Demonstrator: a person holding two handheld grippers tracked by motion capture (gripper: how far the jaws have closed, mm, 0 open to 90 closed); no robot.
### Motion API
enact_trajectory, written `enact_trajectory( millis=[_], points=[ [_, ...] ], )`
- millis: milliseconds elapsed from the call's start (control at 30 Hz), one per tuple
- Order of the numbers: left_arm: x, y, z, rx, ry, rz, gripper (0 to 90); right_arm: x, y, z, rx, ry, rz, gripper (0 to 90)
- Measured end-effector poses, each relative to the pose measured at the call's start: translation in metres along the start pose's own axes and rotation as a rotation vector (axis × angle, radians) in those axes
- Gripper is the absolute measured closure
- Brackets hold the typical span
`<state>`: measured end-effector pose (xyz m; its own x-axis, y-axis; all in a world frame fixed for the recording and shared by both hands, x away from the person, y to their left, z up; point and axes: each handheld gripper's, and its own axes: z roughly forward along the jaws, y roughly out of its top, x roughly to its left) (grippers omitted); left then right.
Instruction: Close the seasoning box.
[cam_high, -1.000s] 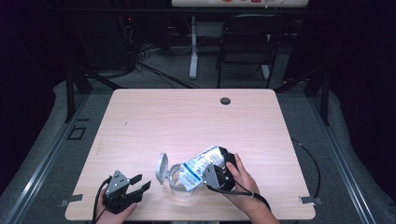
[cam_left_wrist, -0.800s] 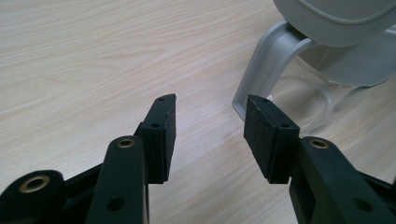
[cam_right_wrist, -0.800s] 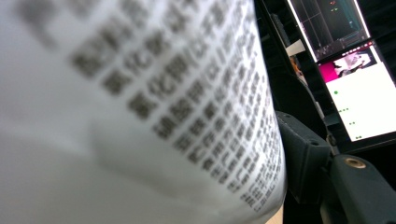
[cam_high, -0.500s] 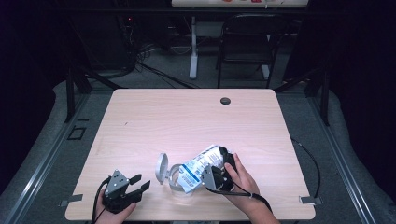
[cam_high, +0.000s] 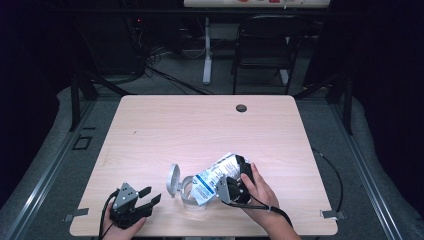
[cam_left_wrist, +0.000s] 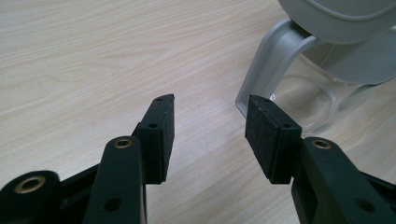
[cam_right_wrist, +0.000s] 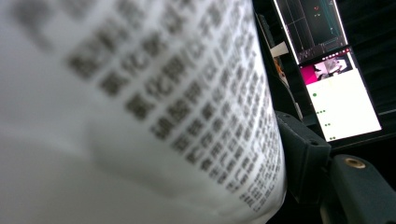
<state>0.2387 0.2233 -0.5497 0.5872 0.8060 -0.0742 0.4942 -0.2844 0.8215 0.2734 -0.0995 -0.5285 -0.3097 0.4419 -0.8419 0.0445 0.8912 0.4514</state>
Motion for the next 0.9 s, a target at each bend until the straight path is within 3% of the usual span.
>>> enact_trajectory(
  millis=[33,67,500,900],
  points=[
    [0.0000,0.0000,0.0000,0.000,0.000,0.000,53.7,0.0000,0.0000,0.0000,0.000,0.000,0.000,38.4],
    [-0.0003,0.0002,-0.0003,0.006,0.002,0.007,53.9,-0.0012,0.0009,-0.0011,0.009,-0.012,-0.032,38.4],
    [-0.0006,0.0002,-0.0005,0.020,-0.009,0.025,57.4,-0.0017,0.0029,0.0001,-0.009,-0.042,-0.053,38.8],
    [-0.0005,0.0005,-0.0008,0.022,-0.001,0.003,55.1,-0.0024,0.0036,0.0007,0.005,-0.062,-0.095,38.9]
  ],
)
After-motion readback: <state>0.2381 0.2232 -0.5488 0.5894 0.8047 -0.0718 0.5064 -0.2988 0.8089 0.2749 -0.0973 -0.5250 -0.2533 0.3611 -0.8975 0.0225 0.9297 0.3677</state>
